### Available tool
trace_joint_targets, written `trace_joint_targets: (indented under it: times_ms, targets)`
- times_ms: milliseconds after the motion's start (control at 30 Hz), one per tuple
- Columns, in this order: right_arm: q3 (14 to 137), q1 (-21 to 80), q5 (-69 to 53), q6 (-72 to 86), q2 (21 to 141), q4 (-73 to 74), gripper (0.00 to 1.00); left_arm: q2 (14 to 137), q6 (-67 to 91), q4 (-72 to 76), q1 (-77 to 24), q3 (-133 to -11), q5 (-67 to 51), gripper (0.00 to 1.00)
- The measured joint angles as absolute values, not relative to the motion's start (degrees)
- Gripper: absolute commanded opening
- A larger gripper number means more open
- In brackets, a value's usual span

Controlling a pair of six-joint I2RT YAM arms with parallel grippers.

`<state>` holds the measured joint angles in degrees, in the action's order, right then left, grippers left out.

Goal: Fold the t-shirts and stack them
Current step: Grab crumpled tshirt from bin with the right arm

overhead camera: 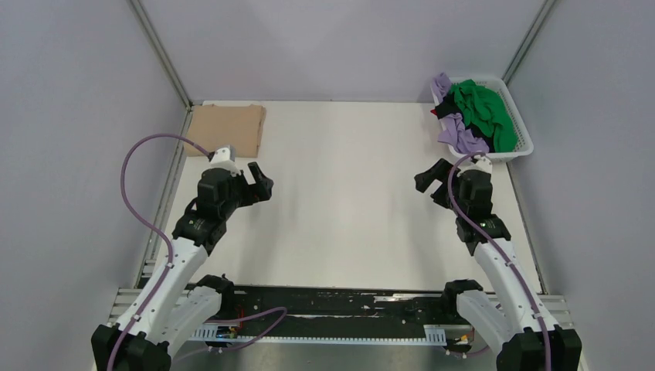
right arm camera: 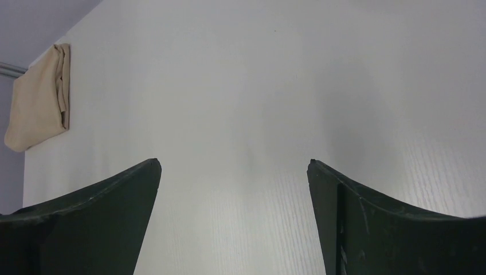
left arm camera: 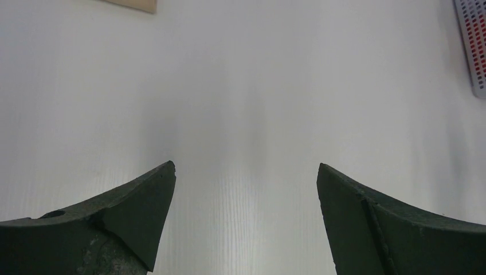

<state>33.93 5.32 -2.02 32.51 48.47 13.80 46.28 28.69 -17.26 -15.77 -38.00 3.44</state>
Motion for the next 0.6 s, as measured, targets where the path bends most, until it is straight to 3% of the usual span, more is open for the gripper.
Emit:
trace_joint_targets:
  times_ms: [267,600]
  targets:
    - [43.8,4.8,7.4,29.9,57.7,12.9,1.0,47.0,28.7,-16.3,-15.8,-38.0,2.5,1.0]
    - [77.2,-9.2,8.4,28.1,90.8,13.0,0.98,49.7,27.7,-15.1,-15.8,-38.0,0.0,1.0]
